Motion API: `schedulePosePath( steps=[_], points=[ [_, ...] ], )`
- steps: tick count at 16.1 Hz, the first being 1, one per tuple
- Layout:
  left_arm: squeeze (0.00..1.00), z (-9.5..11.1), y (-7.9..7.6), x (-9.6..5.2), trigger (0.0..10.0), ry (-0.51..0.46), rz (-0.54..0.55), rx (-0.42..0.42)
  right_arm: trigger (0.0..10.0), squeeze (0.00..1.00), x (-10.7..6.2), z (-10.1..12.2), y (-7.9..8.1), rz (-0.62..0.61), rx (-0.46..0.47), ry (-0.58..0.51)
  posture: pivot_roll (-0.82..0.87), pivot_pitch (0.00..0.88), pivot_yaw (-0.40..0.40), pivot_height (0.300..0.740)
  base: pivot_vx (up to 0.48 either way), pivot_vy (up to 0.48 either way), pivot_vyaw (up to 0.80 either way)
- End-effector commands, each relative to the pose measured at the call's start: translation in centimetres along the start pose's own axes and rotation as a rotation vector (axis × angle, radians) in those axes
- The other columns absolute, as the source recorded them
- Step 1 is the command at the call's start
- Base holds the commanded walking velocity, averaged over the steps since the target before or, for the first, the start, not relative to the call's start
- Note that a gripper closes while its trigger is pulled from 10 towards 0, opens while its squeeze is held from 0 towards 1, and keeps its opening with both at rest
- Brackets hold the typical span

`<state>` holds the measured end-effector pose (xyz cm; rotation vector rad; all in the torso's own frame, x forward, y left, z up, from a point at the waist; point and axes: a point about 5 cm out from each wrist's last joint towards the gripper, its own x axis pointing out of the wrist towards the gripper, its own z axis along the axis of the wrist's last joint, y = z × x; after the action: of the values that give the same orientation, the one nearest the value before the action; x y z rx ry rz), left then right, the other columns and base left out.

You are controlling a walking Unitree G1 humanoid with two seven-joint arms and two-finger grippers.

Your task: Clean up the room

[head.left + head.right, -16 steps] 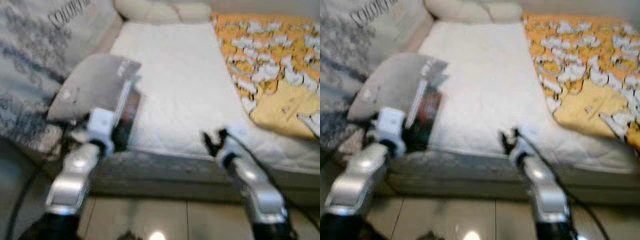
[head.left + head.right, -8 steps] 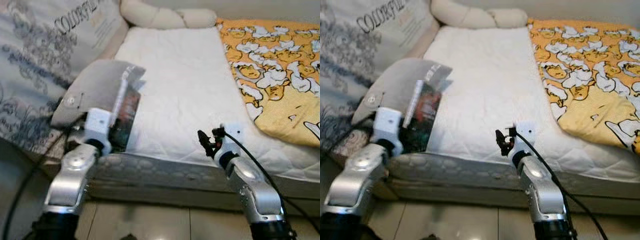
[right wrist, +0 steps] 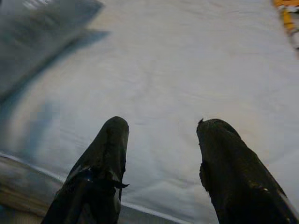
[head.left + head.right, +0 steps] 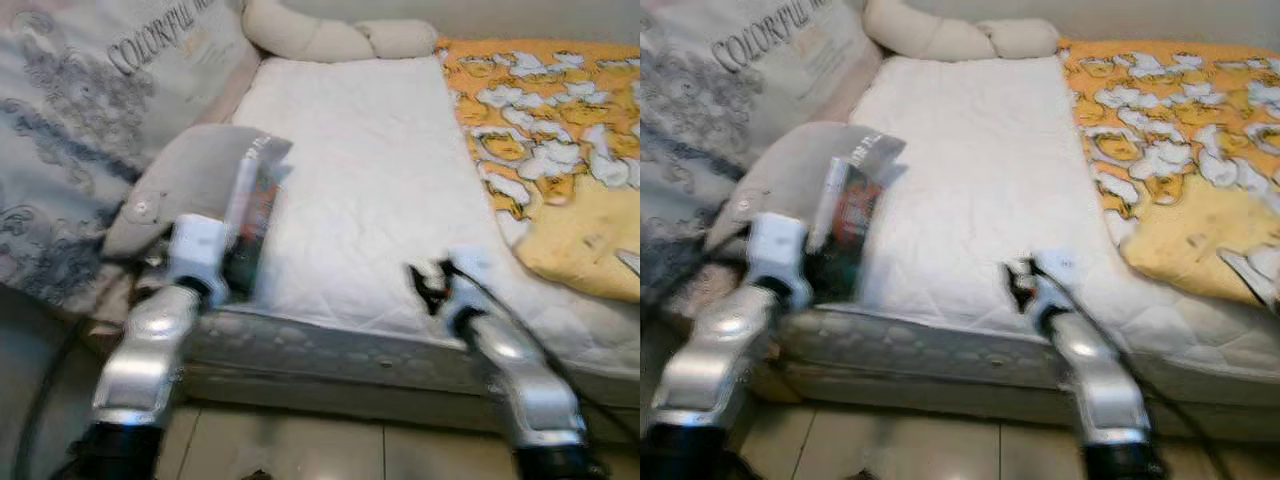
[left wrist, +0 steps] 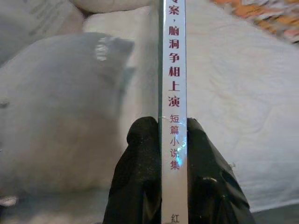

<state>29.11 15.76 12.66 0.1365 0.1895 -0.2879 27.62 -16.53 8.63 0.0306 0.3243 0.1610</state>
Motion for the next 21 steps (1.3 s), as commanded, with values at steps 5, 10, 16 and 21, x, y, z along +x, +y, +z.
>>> schedulePosePath(
  steps=[5,10,16,21],
  points=[
    [0.0,0.77,1.04,-0.23,10.0,-0.031,0.032,0.017,10.0,0.0,0.49,0.7,1.13,0.029,0.037,-0.035,0.05,0.0,0.035,0.74,0.323,0.0,0.16],
    [0.0,0.81,0.96,-0.07,10.0,-0.031,0.027,0.016,10.0,0.0,0.48,0.75,1.1,0.025,0.044,-0.026,0.04,0.0,0.04,0.74,0.322,0.0,0.0],
    [0.0,0.75,1.05,-0.09,10.0,-0.029,0.028,0.015,10.0,0.0,0.45,0.85,1.18,0.032,0.033,-0.039,0.04,0.0,0.038,0.74,0.321,0.0,-0.13],
    [0.0,0.76,0.98,-0.01,10.0,-0.029,0.024,0.014,10.0,0.0,0.47,0.77,1.06,0.03,0.04,-0.025,0.04,0.0,0.039,0.74,0.32,0.0,-0.48]
  ],
)
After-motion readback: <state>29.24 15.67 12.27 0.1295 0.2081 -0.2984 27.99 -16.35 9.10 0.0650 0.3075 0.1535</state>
